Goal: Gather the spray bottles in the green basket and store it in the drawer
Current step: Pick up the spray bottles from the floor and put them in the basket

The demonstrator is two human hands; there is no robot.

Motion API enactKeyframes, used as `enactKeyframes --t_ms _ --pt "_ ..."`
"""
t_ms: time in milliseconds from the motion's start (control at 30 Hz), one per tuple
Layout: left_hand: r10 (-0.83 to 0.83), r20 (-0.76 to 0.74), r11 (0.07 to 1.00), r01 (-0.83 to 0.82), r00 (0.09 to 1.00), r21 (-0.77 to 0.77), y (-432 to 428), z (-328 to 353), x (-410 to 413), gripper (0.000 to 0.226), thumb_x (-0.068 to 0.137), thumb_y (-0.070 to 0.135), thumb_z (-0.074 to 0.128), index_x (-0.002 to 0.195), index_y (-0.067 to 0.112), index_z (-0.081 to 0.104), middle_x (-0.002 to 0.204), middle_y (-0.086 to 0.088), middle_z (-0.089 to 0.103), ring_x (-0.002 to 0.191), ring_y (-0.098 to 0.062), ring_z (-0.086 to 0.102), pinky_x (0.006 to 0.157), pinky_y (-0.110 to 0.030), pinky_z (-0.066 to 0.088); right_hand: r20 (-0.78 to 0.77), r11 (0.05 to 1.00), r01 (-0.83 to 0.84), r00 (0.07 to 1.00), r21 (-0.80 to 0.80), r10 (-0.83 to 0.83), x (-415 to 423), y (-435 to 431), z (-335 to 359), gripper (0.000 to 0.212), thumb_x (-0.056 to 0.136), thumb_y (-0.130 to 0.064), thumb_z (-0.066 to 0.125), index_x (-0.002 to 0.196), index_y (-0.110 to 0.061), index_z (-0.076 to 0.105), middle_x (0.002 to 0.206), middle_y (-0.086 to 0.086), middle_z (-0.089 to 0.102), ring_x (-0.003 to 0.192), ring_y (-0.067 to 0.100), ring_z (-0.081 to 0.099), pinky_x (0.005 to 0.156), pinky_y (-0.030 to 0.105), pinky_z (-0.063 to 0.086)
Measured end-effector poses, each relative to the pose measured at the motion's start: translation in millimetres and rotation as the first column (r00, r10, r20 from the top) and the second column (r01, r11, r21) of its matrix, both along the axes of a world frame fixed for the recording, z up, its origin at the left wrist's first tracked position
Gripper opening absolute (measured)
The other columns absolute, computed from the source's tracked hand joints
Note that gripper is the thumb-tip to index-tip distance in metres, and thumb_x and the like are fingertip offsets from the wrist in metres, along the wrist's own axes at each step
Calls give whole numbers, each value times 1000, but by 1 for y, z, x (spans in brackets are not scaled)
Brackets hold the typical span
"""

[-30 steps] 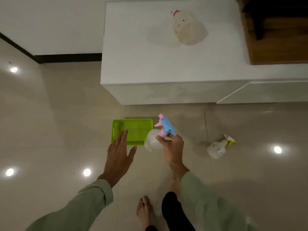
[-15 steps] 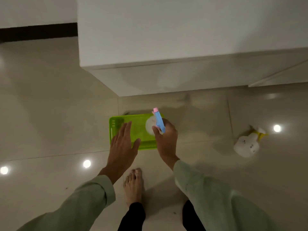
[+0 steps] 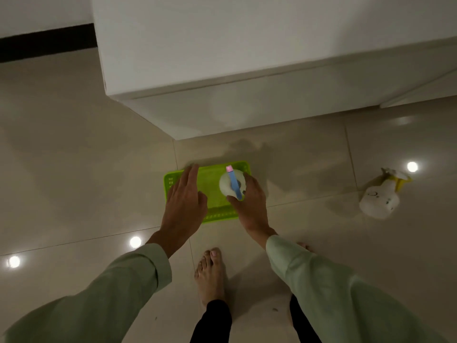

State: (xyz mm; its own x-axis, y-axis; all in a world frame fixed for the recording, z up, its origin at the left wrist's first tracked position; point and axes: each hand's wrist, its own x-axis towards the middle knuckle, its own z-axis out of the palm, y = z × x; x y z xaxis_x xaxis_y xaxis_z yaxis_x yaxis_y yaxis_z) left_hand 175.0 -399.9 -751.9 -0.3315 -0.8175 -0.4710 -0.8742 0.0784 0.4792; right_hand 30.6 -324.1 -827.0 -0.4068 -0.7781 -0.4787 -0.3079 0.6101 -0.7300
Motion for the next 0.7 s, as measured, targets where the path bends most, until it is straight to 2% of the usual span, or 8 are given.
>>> enactKeyframes --t_ms 67,167,300,367,500,600,700 --pt "-9 7 1000 9 1000 -13 2 18 -7 67 89 5 48 151 12 23 158 -10 29 144 -28 30 114 -44 30 66 1000 -10 998 0 10 -12 5 20 76 72 -23 85 138 -6 50 133 12 58 120 31 56 95 43 49" --pt "-62 -11 997 62 998 -38 9 51 -32 67 88 3 51 150 9 26 157 -12 30 144 -29 30 114 -43 30 69 1000 7 998 0 -7 -39 19 57 93 70 -45 81 146 -7 43 145 12 50 132 28 49 104 38 43" --pt "-143 -70 989 141 987 -39 29 86 -81 64 90 6 52 150 9 28 156 -11 32 144 -28 31 115 -43 29 -8 996 88 996 27 -88 -89 48 99 83 88 -51 70 154 -15 34 158 5 38 145 21 37 114 29 32" --pt "-195 -72 980 193 978 -40 41 98 -109 64 90 7 52 150 9 28 155 -11 35 143 -29 33 114 -45 30 -43 990 135 990 38 -133 -122 68 117 78 91 -52 65 154 -19 32 159 2 36 147 18 34 118 32 31" --pt "-292 -83 956 290 953 -36 68 115 -175 66 89 8 54 150 11 29 153 -13 37 140 -29 37 111 -44 33 -68 959 278 959 52 -275 -195 115 144 72 92 -48 65 152 -20 36 156 2 40 144 18 37 113 27 29" --pt "-365 -87 931 363 927 -33 91 120 -227 65 91 12 52 151 15 28 152 -11 37 140 -27 38 112 -43 34 -79 927 368 929 72 -362 -248 148 152 71 91 -44 68 150 -17 39 154 4 44 143 20 40 116 34 34" --pt "-439 -76 898 439 895 -24 112 116 -279 63 93 16 50 151 15 26 154 -7 36 142 -23 34 116 -41 30 -84 880 467 883 83 -461 -297 175 150 72 88 -43 72 148 -17 43 150 2 49 136 21 46 110 36 40"
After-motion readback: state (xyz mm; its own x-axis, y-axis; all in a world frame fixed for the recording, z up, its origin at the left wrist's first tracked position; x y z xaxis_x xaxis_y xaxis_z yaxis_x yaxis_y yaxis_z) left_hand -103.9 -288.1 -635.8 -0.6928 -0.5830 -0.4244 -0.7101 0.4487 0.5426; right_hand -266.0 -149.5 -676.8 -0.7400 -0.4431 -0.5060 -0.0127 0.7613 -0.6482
